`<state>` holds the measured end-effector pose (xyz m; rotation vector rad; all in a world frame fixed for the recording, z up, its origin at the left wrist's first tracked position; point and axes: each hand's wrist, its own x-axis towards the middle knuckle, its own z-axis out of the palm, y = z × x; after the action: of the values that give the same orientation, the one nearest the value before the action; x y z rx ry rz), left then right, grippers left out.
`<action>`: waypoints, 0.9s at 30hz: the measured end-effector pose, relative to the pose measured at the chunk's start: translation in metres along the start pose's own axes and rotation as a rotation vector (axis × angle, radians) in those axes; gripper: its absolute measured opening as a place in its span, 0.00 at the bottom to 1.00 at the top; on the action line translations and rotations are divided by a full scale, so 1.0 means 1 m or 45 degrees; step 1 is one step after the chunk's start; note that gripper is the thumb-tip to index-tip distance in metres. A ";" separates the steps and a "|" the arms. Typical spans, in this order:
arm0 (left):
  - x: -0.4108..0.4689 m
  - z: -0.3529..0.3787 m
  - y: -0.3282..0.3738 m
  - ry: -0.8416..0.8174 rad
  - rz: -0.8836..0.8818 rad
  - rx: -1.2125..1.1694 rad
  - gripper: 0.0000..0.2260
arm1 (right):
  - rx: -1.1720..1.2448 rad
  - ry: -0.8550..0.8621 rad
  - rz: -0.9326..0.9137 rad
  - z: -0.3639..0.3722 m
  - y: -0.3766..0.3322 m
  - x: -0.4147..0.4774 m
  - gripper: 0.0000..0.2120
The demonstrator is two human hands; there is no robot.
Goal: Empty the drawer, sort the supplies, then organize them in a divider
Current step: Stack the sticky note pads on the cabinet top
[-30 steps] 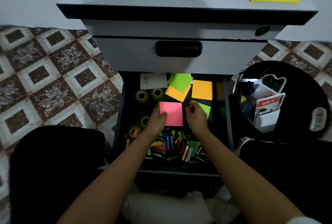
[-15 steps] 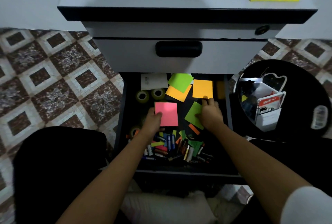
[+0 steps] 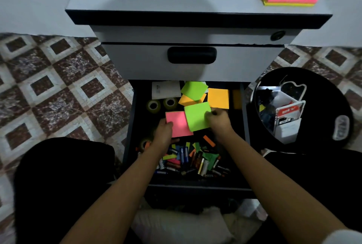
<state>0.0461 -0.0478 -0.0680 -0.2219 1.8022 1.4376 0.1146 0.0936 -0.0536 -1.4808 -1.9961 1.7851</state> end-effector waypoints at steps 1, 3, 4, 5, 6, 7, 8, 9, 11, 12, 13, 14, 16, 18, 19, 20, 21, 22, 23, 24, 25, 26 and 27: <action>-0.002 0.001 0.000 -0.012 -0.001 -0.065 0.14 | 0.083 -0.030 0.065 0.006 0.002 -0.003 0.11; -0.004 0.004 0.000 -0.032 0.005 -0.152 0.12 | 0.103 -0.041 0.118 0.017 0.007 -0.009 0.11; -0.003 0.005 0.000 -0.034 0.012 -0.169 0.11 | 0.075 -0.039 0.112 0.022 0.009 -0.011 0.11; -0.004 0.006 0.000 -0.029 0.018 -0.170 0.12 | 0.048 -0.042 0.093 0.026 0.011 -0.013 0.11; -0.003 0.007 0.000 -0.031 0.015 -0.166 0.14 | 0.020 -0.047 0.073 0.030 0.013 -0.014 0.11; -0.003 0.008 0.001 -0.049 0.014 -0.135 0.15 | -0.009 -0.052 0.055 0.035 0.014 -0.016 0.12; -0.002 0.010 0.000 -0.053 0.023 -0.099 0.16 | -0.043 -0.050 0.039 0.039 0.013 -0.017 0.12; -0.003 0.011 0.000 -0.046 0.039 -0.045 0.16 | -0.080 -0.037 0.022 0.043 0.013 -0.017 0.13; -0.002 0.014 -0.002 -0.029 0.080 0.072 0.17 | -0.147 -0.004 -0.011 0.049 0.013 -0.018 0.13; -0.001 0.014 -0.003 -0.022 0.102 0.119 0.18 | -0.183 0.008 -0.027 0.051 0.012 -0.018 0.13; -0.001 0.015 -0.003 -0.018 0.112 0.144 0.18 | -0.226 0.003 -0.047 0.051 0.011 -0.018 0.13; 0.001 0.014 -0.004 -0.008 0.118 0.157 0.18 | -0.266 -0.018 -0.074 0.050 0.011 -0.017 0.13; 0.002 0.009 -0.005 -0.014 0.106 0.149 0.18 | -0.354 -0.070 -0.141 0.045 0.012 -0.014 0.13; 0.003 0.003 -0.007 -0.031 0.090 0.139 0.17 | -0.503 -0.015 -0.233 0.037 0.015 -0.005 0.14; 0.003 0.000 -0.007 -0.034 0.080 0.120 0.16 | -0.607 0.051 -0.295 0.031 0.018 0.002 0.15; 0.004 -0.003 -0.007 -0.029 0.067 0.085 0.16 | -0.725 0.111 -0.352 0.025 0.021 0.011 0.17; 0.006 -0.005 -0.007 -0.017 0.050 0.054 0.16 | -0.857 0.145 -0.394 0.018 0.022 0.019 0.21; 0.007 -0.007 -0.007 -0.007 0.033 0.023 0.16 | -0.986 0.133 -0.417 0.011 0.023 0.025 0.25; 0.008 -0.008 -0.007 -0.004 0.019 0.006 0.16 | -1.095 0.077 -0.416 0.005 0.022 0.032 0.29; 0.008 -0.008 -0.007 -0.003 0.013 -0.009 0.16 | -1.178 0.000 -0.396 -0.001 0.021 0.037 0.32; 0.007 -0.008 -0.006 -0.006 0.008 -0.018 0.16 | -1.243 -0.076 -0.356 -0.006 0.020 0.041 0.33; 0.007 -0.008 -0.007 -0.010 0.005 -0.027 0.16 | -1.302 -0.144 -0.304 -0.009 0.019 0.043 0.33; 0.007 -0.008 -0.007 -0.012 0.001 -0.033 0.16 | -1.360 -0.196 -0.258 -0.011 0.019 0.044 0.32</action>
<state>0.0419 -0.0553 -0.0777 -0.2273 1.7767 1.4608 0.1091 0.1283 -0.0881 -1.1878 -3.2665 0.7175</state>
